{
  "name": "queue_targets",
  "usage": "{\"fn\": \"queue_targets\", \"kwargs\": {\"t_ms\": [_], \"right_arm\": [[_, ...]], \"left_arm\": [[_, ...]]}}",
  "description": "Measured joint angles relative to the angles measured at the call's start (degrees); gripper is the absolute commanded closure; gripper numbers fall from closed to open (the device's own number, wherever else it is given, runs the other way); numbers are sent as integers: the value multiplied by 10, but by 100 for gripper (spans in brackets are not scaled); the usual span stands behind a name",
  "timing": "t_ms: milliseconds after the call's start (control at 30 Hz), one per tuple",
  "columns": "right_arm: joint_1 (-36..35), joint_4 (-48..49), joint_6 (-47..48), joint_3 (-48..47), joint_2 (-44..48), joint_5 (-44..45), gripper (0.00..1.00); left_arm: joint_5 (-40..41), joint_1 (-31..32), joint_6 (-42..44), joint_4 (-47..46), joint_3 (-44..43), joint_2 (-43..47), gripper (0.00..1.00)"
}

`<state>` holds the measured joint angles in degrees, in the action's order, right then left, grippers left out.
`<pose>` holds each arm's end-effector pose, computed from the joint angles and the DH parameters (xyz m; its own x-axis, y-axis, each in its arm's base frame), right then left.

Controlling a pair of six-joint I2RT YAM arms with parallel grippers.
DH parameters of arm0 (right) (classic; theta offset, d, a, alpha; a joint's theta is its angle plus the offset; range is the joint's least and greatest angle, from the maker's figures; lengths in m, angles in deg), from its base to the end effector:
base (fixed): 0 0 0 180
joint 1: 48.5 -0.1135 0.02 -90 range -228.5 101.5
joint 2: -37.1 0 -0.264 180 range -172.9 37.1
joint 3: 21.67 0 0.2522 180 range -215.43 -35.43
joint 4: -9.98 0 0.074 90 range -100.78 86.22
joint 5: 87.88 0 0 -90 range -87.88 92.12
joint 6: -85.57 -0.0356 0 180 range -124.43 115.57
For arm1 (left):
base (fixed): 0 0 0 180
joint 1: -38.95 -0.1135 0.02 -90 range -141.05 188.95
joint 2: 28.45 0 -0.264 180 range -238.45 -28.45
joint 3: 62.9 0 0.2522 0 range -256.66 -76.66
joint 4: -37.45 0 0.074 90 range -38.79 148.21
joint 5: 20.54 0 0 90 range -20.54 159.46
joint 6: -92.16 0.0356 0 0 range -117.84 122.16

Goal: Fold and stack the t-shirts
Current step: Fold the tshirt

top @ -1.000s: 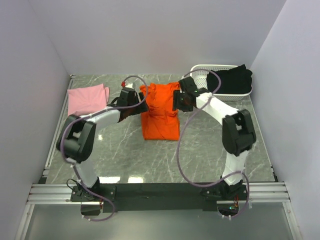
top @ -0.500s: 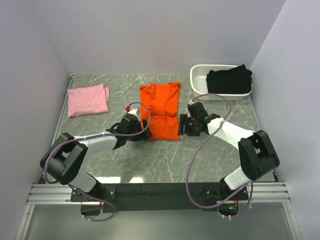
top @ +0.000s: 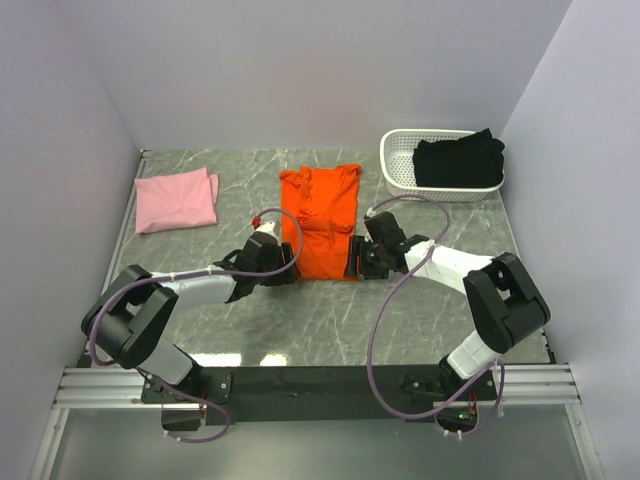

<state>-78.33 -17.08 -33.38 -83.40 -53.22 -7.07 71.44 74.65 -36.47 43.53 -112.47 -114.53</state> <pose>0.2613 0.1564 0.1667 -0.9022 0.0335 -0.4299 -0.1514 0.9089 0.3885 0.2324 -0.1655 0.1527 -0.7805 -0.2074 -0.5897 0.0964 0.8921 -0.4413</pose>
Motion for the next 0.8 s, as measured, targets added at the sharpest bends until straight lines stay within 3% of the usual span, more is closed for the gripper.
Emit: {"fn": "queue_targets", "kwargs": {"t_ms": [100,167,333,400,433,500,800], "right_arm": [[-7,0,-2,0,-4,1,38],[-12,1,-3,0,-4,1,47],[-19,6,-10,0,-11,1,71],[-21,9,-12,0,-22,1,85],[-21,9,-11,0,-28,1,89],[-21,9,-13,0,-33,3,100],[-21,-25,2,-4,-20,45,100]], "left_arm": [[-1,2,-1,-7,-2,-9,51],[-2,4,0,-11,-2,-15,59],[-6,5,-1,-28,-2,-28,72],[-6,5,-2,-35,-2,-33,83],[-7,5,-1,-38,-2,-36,93],[-7,5,-1,-40,-2,-37,100],[16,7,38,37,-7,9,100]]}}
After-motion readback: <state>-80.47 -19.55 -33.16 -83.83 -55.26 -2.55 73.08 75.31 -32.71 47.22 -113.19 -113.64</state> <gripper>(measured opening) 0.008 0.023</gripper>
